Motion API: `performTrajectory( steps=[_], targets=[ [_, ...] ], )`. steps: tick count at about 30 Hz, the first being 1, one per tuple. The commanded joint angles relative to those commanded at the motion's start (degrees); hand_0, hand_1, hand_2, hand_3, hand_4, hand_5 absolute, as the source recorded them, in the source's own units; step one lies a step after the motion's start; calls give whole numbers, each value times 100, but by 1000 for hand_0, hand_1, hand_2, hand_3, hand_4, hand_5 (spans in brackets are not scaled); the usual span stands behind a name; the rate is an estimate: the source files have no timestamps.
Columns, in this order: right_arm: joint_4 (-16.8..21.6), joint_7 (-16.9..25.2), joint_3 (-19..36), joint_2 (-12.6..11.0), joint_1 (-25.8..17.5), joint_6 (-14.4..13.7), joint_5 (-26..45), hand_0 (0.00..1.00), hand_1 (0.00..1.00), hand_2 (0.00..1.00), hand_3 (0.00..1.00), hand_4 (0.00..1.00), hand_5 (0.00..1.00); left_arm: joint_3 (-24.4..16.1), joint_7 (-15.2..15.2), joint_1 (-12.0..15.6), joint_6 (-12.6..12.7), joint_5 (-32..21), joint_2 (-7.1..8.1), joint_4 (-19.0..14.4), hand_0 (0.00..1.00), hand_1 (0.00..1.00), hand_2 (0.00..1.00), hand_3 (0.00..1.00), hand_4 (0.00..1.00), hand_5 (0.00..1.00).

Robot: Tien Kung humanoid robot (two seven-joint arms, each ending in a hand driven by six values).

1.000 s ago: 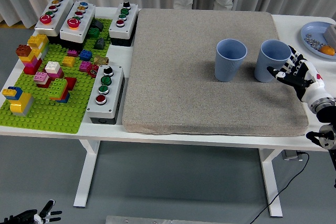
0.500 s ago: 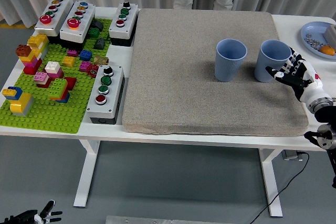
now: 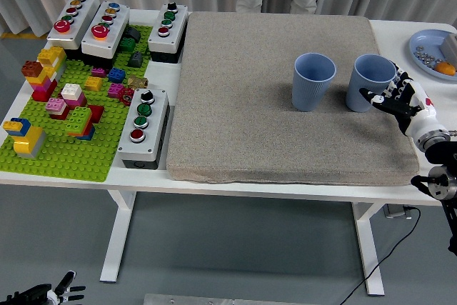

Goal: Pick cup pour cup place

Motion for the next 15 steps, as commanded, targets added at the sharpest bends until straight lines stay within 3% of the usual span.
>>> performTrajectory(
  steps=[15],
  targets=[
    [-100, 5, -55, 35, 71, 4, 20, 925, 890, 998, 998, 830, 238, 9, 11, -27, -9, 6, 3, 0, 714, 704, 747, 638, 510, 973]
  ],
)
